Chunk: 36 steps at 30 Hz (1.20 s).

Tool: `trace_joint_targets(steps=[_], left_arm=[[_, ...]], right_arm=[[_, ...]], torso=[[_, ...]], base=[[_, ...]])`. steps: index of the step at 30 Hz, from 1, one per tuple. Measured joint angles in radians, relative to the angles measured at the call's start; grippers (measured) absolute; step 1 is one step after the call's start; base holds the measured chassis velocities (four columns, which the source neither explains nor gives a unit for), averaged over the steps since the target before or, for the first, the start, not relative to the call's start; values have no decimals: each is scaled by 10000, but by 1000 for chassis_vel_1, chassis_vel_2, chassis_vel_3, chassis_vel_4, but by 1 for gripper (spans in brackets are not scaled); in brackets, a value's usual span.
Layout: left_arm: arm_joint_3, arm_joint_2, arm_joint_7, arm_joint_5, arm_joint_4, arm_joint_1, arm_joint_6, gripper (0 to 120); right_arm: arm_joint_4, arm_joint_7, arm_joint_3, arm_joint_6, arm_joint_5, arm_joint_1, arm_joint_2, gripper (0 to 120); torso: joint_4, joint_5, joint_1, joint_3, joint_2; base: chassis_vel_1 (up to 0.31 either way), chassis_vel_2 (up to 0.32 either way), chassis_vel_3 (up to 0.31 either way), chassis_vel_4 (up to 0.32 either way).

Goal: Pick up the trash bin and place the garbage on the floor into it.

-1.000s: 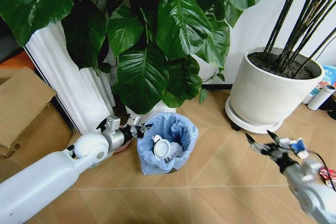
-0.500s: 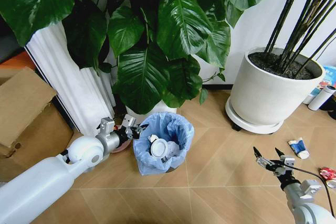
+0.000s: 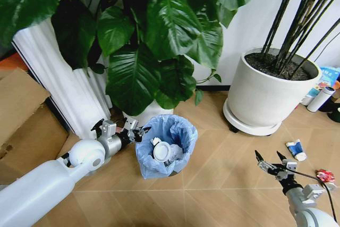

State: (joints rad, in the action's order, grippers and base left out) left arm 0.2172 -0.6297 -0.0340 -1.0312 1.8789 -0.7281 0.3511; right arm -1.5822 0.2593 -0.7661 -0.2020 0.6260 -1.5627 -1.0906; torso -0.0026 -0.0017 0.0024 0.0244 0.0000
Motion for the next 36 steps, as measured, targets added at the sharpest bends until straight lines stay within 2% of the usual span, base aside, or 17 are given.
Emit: trace_joint_targets(steps=[24, 36], left_arm=[[-93, 40, -11, 65, 143, -153, 0, 0], [-58, -33, -11, 73, 153, -148, 3, 0]], right_arm=[[-122, 106, 5, -35, -103, -150, -321, 100], [-21, 140, 9, -54, -174, -152, -423, 100]], torso=[[2, -3, 1, 0, 0], [1, -2, 1, 0, -1]], base=[[-100, -96, 97, 99], [-151, -163, 154, 155]])
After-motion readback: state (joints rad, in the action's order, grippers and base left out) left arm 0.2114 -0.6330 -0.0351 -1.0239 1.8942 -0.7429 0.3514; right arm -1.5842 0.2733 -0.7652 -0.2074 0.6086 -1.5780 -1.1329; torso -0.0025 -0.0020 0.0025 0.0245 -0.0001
